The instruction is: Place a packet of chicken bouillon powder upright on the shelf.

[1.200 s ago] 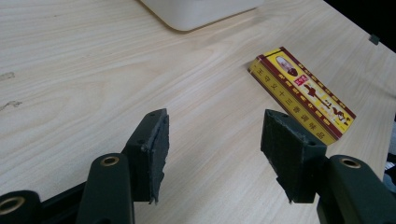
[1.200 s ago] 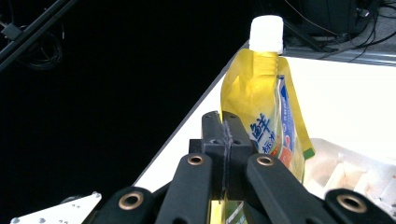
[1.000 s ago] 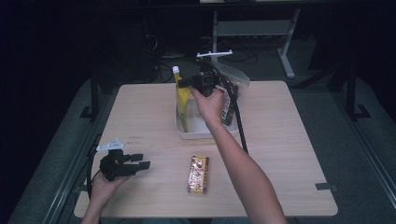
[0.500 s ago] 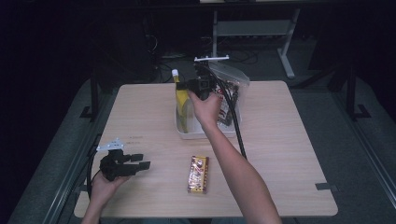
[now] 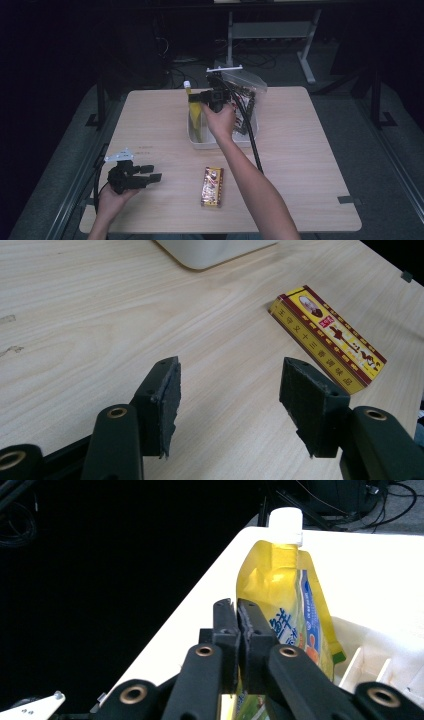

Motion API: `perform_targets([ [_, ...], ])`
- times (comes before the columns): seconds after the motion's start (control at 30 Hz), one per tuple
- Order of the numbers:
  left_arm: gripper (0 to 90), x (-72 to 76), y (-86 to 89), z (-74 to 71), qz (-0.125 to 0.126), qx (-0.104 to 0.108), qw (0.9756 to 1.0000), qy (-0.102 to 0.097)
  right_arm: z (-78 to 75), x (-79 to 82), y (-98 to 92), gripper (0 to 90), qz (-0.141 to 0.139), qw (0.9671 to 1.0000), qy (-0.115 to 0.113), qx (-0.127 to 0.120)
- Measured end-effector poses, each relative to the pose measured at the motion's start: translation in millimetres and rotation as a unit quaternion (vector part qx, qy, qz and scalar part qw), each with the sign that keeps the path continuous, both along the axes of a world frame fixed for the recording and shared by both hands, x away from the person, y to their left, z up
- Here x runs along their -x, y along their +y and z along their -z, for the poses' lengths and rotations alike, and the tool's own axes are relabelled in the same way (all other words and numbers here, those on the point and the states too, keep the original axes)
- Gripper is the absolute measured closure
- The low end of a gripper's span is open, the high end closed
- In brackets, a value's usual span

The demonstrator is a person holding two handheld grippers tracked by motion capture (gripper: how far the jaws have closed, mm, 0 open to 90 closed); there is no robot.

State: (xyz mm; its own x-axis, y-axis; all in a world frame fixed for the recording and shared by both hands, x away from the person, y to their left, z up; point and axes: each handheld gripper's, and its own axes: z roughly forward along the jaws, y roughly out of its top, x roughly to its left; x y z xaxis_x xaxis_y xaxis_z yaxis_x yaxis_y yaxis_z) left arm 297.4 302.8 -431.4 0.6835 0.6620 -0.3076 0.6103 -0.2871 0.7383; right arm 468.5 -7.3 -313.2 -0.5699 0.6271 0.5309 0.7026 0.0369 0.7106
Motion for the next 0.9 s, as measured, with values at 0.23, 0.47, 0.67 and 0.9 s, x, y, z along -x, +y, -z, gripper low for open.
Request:
perform_targets([
  [0.23,40.6,0.0,-1.1,-0.1,0.001,-0.005,1.0,-0.001,-1.1,0.0,-1.5,78.4,-0.008,0.9999,0.003,0.006],
  [0.47,39.8,0.0,-2.7,-0.3,0.0,-0.008,1.0,-0.001,-3.1,2.2,-2.5,74.2,-0.016,0.9994,0.003,0.03],
  [0.67,38.8,-0.2,-4.6,-0.3,0.003,-0.013,0.9999,-0.002,-6.1,5.0,-5.4,69.9,-0.031,0.999,0.007,0.032],
  [0.9,37.7,-0.1,-8.6,0.1,0.006,-0.016,0.9999,-0.001,-11.4,9.5,-11.8,67.2,-0.043,0.9987,0.012,0.025],
])
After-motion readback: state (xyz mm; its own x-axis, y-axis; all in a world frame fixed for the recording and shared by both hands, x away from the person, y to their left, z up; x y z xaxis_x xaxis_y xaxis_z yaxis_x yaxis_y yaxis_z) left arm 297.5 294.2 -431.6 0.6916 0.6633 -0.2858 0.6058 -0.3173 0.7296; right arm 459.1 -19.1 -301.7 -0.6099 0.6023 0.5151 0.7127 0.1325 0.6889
